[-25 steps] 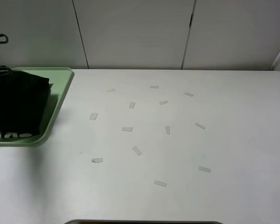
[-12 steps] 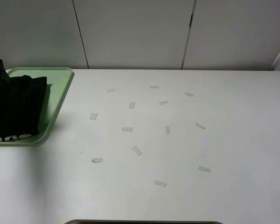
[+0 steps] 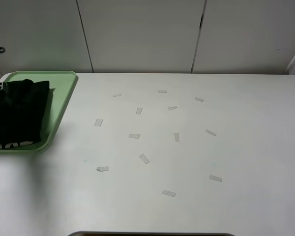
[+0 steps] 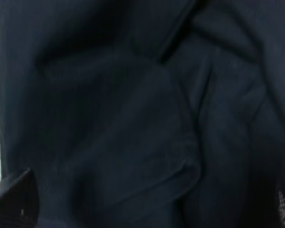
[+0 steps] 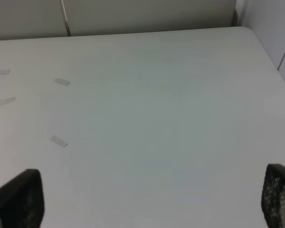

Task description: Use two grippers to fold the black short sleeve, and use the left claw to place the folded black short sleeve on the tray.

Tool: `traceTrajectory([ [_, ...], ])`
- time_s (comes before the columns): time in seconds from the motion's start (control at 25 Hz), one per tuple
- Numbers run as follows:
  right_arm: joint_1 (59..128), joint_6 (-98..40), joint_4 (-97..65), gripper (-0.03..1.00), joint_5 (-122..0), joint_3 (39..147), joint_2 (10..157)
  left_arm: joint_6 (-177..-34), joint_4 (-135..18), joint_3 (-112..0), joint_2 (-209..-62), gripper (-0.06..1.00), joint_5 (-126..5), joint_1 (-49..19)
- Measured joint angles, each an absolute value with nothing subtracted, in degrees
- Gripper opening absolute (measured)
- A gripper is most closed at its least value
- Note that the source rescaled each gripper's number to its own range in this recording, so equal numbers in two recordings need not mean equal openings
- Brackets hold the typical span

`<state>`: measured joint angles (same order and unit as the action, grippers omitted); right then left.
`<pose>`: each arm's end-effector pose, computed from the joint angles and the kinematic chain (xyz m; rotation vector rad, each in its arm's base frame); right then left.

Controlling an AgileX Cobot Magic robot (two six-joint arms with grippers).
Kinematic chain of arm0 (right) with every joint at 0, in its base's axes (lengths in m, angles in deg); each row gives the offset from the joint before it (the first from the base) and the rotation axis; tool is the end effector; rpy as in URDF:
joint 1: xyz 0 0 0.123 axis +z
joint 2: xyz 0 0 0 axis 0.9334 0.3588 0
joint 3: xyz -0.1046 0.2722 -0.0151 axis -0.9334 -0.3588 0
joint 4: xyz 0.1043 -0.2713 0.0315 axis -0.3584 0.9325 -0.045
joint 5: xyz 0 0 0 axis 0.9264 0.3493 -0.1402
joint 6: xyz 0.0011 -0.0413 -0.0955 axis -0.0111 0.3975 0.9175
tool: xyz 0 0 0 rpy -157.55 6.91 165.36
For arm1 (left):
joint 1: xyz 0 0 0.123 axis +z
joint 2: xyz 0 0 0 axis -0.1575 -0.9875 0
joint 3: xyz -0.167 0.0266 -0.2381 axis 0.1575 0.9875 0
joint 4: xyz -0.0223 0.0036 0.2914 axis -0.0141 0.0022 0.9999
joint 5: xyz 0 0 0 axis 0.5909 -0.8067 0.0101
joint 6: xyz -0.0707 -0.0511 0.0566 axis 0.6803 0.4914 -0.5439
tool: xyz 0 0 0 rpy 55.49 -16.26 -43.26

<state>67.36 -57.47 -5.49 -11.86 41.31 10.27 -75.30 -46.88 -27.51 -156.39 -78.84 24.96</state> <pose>0.0372 -0.0050 0.2929 0.1294 2.0030 -0.0078 0.3387 0.0953 0.1531 -0.3001 2.6116 0.0980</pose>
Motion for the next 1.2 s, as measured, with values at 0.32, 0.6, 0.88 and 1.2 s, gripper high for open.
traceTrajectory([
  [0.32, 67.36, -57.47, -5.49, 1.0, -11.86, 41.31, 10.27, -73.99, -47.69, -27.12, -159.66, 1.0, -68.32, 25.13],
  [0.6, 67.36, -57.47, -5.49, 1.0, -11.86, 41.31, 10.27, -73.63, -51.63, -27.12, -169.06, 1.0, -56.48, 21.27],
  [0.88, 67.36, -57.47, -5.49, 1.0, -11.86, 41.31, 10.27, -68.96, -53.28, -28.19, -173.48, 1.0, -50.32, 14.2],
  [1.2, 67.36, -57.47, -5.49, 1.0, -11.86, 41.31, 10.27, -66.65, -53.45, -33.91, -173.74, 1.0, -54.29, 9.09],
])
